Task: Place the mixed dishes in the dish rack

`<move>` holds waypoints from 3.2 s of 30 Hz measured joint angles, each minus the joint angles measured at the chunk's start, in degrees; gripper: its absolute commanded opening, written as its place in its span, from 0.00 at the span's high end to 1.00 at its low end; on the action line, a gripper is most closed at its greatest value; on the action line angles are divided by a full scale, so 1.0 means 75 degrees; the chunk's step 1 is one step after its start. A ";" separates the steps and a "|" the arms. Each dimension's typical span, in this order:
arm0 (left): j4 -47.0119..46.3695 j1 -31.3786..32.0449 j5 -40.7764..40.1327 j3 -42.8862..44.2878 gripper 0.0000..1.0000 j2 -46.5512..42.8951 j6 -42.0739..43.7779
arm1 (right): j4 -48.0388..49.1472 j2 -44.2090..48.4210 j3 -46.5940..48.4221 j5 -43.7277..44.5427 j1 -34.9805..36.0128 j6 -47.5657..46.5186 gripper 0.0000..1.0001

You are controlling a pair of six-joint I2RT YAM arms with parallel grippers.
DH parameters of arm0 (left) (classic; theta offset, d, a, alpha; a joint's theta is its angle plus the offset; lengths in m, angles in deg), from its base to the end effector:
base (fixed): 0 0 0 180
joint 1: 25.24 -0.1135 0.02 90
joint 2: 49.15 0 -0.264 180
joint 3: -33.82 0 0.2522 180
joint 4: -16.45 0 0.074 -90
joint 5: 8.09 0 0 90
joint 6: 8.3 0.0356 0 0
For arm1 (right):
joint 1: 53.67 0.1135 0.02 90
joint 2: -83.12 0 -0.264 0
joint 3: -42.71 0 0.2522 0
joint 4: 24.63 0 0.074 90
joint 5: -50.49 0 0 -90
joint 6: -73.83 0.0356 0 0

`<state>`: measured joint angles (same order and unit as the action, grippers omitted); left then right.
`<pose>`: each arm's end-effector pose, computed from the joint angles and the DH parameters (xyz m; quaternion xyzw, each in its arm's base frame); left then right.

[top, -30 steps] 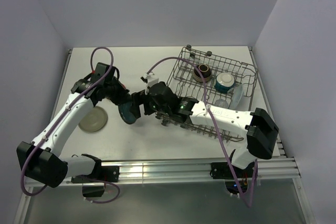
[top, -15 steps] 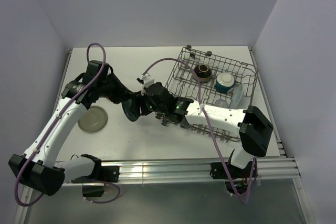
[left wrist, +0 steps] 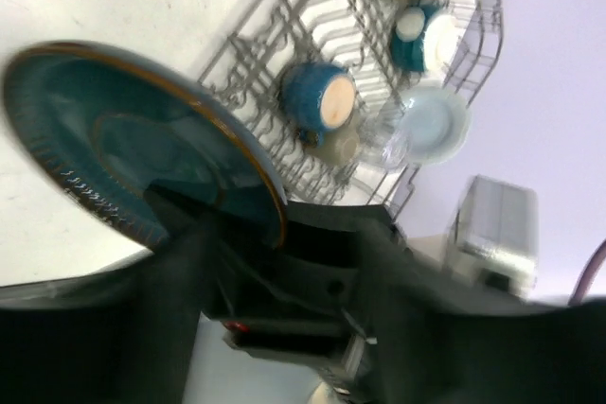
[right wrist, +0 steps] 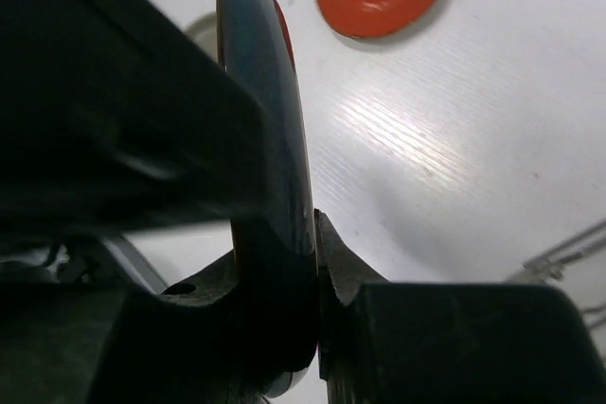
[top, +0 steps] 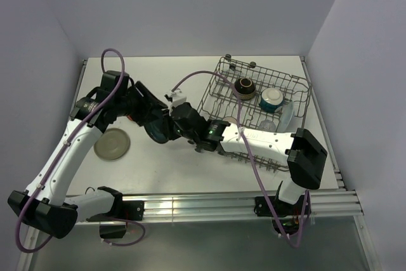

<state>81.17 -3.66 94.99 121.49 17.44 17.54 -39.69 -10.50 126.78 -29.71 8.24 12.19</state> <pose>0.2101 -0.0917 0.3715 -0.2898 0.8672 -0.3428 0.2154 0.1864 0.3364 0.2897 -0.1978 0.8161 0.3307 0.4306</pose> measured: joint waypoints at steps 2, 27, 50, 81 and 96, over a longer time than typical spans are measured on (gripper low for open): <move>0.0082 0.0000 -0.0239 0.0149 0.01 0.0003 0.0032 | -0.0289 0.0000 0.0000 0.0233 -0.0003 0.0096 1.00; 0.0519 -0.0268 -0.4124 -0.0047 0.01 0.0052 0.0297 | -0.5056 -0.0050 0.2812 0.4826 -0.1684 0.2008 1.00; 0.0067 -0.0595 -0.3657 -0.0452 0.01 0.1317 0.0490 | -0.6828 -0.2288 0.3669 0.4908 -0.2757 0.3115 1.00; -0.0367 -0.1093 -0.3060 -0.0956 0.01 0.1507 0.0810 | -0.6875 -0.3168 0.3608 0.4695 -0.3212 0.3471 0.95; -0.0519 -0.1099 -0.2809 -0.1017 0.01 0.1594 0.0804 | -0.6318 -0.3442 0.3445 0.4299 -0.3311 0.3226 0.01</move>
<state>77.28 -11.90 73.92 113.86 29.40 23.57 -87.08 -36.32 152.61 2.53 -16.59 36.39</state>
